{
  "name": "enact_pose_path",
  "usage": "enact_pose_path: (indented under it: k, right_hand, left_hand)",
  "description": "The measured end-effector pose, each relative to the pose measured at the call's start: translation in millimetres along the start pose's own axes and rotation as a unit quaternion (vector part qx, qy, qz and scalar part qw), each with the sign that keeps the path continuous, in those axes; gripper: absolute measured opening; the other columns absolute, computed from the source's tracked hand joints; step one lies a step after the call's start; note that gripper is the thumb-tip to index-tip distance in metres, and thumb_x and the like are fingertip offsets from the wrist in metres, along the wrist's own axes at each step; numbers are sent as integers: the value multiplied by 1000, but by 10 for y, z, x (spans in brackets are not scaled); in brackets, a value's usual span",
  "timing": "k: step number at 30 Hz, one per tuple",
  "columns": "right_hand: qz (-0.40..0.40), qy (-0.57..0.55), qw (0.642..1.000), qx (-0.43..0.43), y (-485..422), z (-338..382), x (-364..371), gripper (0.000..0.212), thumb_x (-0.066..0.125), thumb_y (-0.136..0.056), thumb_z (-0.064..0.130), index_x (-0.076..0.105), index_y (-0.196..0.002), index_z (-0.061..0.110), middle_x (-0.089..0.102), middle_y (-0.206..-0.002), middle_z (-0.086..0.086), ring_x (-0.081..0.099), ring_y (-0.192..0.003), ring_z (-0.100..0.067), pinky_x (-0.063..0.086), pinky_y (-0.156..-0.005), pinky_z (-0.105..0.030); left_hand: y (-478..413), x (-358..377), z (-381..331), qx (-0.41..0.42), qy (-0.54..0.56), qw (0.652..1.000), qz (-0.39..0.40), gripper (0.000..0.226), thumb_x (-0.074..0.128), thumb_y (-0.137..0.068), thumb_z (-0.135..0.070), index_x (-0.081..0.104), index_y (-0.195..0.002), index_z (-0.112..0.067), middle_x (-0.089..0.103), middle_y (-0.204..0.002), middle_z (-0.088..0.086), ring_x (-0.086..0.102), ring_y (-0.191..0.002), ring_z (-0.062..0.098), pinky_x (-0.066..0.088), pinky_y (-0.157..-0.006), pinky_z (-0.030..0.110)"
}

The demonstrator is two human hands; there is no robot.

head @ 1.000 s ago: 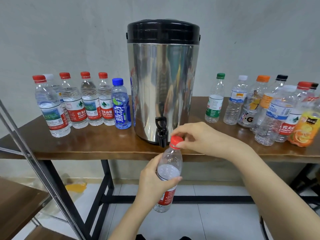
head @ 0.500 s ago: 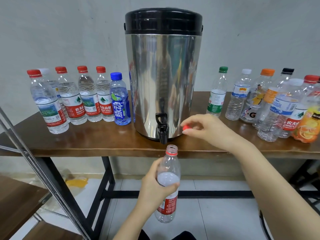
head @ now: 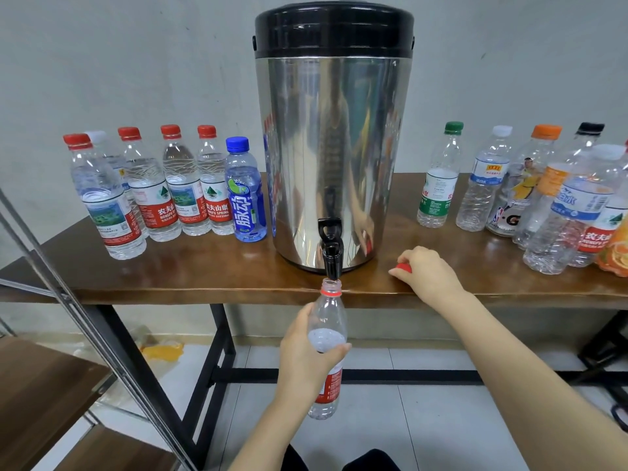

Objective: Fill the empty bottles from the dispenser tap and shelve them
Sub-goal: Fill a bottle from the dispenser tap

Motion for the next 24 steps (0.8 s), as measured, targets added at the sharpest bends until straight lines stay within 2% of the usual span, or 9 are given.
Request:
enact_pose_path:
  k: [3, 6, 9, 11, 14, 16, 18, 22, 24]
  right_hand:
    - [-26, -7, 1000, 2, 56, 7, -57, 46, 58, -96, 42, 57, -129, 10, 51, -122, -8, 58, -105, -30, 50, -83, -40]
    - [-75, -17, 997, -18, 143, 57, -201, 44, 56, -97, 41, 57, -131, 14, 51, -123, -5, 59, -100, -27, 49, -78, -38]
    - [-135, -66, 986, -74, 272, 235, -412, 34, 59, -96, 38, 62, -124, 19, 56, -113, 2, 58, -85, -18, 46, -74, -34]
    - [-162, -116, 972, -127, 358, 444, -567, 29, 61, -94, 34, 65, -119, 20, 58, -105, 6, 55, -78, -13, 49, -76, -35]
    - [-175, -175, 947, -204, 479, 825, -784, 27, 60, -93, 34, 66, -116, 22, 59, -99, 10, 56, -72, -10, 52, -75, -37]
    - [-173, -181, 938, -238, 535, 1059, -875, 30, 58, -94, 38, 64, -120, 25, 56, -98, 14, 55, -74, -9, 50, -73, -33]
    - [-165, -161, 940, -253, 557, 1238, -909, 31, 56, -95, 43, 61, -122, 28, 55, -102, 17, 53, -78, -6, 45, -71, -28]
    - [-143, -126, 944, -270, 539, 1423, -869, 30, 55, -96, 44, 62, -120, 27, 51, -95, 17, 45, -80, -2, 40, -71, -25]
    - [-132, -134, 944, -270, 503, 1441, -818, 23, 57, -97, 33, 64, -116, 22, 55, -94, 12, 47, -81, -6, 45, -74, -29]
  left_hand:
    - [-26, 9, -64, 41, -5, 999, -18, 77, 88, -70, -25, 44, -132, -40, 47, -119, -23, 47, -111, 1, 40, -96, 22]
    - [-41, 31, -109, 59, -12, 998, -27, 79, 86, -72, -26, 43, -137, -33, 40, -127, -20, 43, -111, -5, 38, -98, 19]
    - [-49, 71, -103, 81, -21, 996, -42, 86, 86, -73, -24, 39, -145, -24, 34, -138, -18, 37, -113, -17, 30, -93, 0]
    - [-60, 88, -85, 87, -16, 995, -50, 88, 86, -73, -24, 37, -146, -25, 33, -143, -19, 31, -118, -26, 24, -90, -7]
    - [-99, 97, -100, 90, -20, 995, -47, 91, 86, -74, -28, 33, -148, -30, 31, -149, -21, 28, -122, -25, 25, -91, -5]
    - [-121, 99, -123, 96, -32, 994, -40, 93, 85, -74, -31, 31, -149, -33, 27, -153, -22, 25, -124, -24, 24, -91, -3]
    - [-133, 97, -150, 104, -37, 993, -28, 94, 86, -73, -33, 30, -149, -36, 22, -155, -24, 22, -119, -30, 26, -87, -4]
    - [-153, 81, -157, 104, -44, 993, -21, 90, 87, -70, -35, 37, -145, -35, 21, -154, -25, 27, -116, -21, 35, -95, 17]
    - [-167, 79, -155, 105, -53, 993, -22, 86, 88, -69, -35, 41, -142, -32, 23, -155, -22, 28, -115, -19, 35, -96, 18]
Point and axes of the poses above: each hand's wrist, its own y-axis away from the middle knuckle, its own x-axis out of the palm, z = x × y, the point moved 6 cm from there along -y, towards the middle knuckle
